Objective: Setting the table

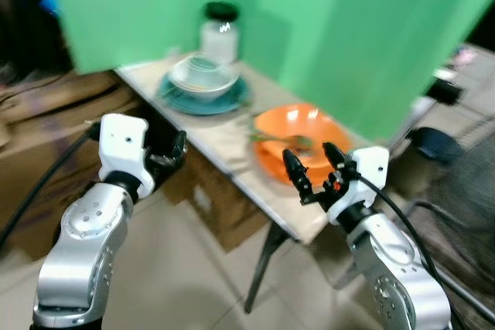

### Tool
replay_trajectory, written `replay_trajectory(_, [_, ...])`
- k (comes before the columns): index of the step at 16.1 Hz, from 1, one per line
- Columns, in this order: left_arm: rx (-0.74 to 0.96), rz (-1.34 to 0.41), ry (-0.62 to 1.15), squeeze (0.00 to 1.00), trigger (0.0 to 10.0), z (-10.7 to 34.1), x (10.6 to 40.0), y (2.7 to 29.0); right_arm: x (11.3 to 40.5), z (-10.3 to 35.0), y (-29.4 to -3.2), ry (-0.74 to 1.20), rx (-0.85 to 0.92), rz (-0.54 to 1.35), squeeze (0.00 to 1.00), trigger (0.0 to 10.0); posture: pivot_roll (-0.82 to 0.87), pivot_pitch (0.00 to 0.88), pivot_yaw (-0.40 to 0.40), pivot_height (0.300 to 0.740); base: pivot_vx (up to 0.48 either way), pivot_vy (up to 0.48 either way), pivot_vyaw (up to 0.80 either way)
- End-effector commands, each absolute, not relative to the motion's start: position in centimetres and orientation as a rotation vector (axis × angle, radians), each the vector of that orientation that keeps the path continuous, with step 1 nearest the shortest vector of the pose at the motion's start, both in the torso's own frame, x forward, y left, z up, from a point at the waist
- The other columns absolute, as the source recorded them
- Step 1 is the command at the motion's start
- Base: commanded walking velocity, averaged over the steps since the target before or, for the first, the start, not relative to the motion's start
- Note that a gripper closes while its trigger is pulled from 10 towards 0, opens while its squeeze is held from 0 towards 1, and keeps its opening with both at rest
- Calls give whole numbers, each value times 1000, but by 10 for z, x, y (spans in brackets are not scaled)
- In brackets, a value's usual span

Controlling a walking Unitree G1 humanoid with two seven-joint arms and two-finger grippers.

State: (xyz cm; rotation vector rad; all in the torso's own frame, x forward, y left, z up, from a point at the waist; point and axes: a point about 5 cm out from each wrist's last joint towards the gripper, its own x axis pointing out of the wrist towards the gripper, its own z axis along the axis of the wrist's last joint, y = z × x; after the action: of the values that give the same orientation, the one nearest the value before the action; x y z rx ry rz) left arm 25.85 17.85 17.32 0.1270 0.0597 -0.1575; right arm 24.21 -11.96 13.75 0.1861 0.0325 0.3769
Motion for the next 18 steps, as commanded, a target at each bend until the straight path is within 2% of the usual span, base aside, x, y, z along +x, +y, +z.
replay_trajectory(1, [115, -209, 54, 1000, 10000, 175, 259, 166, 241, 138, -131, 33, 170, 339, 0, 10000, 60, 0, -63, 740, 274, 0, -800])
replay_trajectory(9, [123, -225, 53, 1000, 10000, 175, 261, 165, 241, 138, -132, 26, 165, 333, 0, 10000, 60, 0, -59, 740, 269, 0, -69])
replay_trajectory(18, [137, -230, 48, 1000, 10000, 174, 261, 164, 241, 138, -131, 29, 162, 340, 0, 10000, 59, 0, -59, 740, 0, 0, 0])
